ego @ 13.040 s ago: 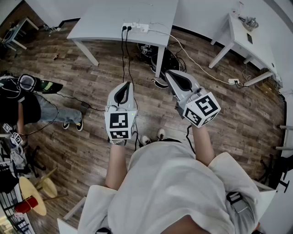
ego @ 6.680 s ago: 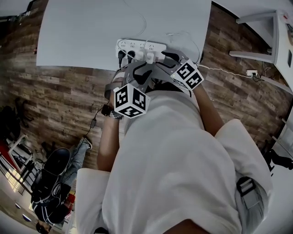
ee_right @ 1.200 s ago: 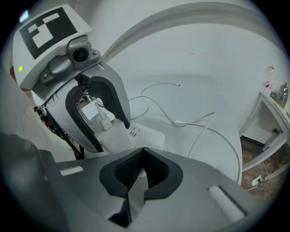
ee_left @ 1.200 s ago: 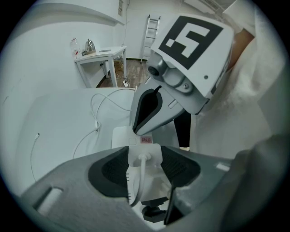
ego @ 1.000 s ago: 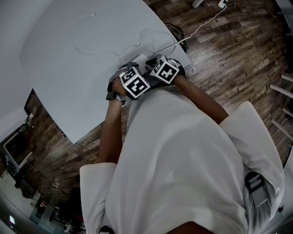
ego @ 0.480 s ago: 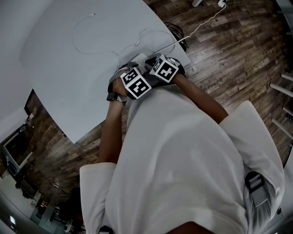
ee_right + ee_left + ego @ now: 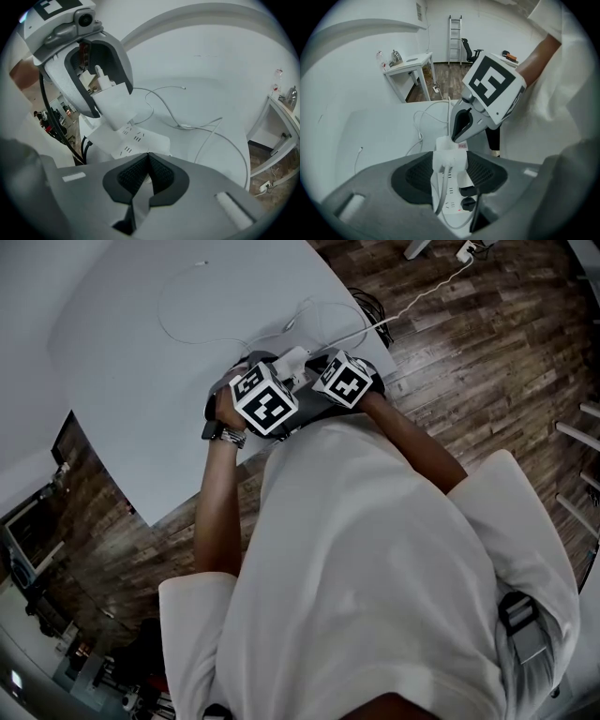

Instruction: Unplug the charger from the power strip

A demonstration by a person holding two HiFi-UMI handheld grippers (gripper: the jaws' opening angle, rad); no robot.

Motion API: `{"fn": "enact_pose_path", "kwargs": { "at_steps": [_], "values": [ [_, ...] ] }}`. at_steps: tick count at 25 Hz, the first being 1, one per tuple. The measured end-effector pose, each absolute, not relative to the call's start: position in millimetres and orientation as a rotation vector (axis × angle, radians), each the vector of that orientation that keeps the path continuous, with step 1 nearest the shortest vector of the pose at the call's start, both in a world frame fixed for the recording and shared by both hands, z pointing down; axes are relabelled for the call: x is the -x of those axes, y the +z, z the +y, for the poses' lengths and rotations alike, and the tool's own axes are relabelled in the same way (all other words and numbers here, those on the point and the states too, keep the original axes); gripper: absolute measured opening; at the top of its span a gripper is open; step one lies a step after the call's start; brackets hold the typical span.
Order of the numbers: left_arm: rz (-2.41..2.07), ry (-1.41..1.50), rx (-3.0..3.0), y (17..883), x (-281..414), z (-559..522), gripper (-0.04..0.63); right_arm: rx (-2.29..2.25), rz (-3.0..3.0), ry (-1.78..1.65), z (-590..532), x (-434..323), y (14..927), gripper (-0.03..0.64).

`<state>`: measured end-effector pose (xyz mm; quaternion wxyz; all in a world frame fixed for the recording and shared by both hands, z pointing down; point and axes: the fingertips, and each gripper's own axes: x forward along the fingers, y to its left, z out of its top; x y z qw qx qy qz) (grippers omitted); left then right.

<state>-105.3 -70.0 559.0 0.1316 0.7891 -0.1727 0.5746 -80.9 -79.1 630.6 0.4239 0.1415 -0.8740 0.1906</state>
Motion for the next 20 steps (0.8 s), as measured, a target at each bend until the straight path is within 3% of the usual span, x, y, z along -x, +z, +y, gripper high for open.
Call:
{"fn": "enact_pose_path", "kwargs": {
  "at_steps": [20],
  "values": [
    [-0.538, 1.482, -2.437, 575, 97, -75, 0.229, -0.506, -2.252, 0.608, -84, 72, 601, 0.003]
  ]
}}
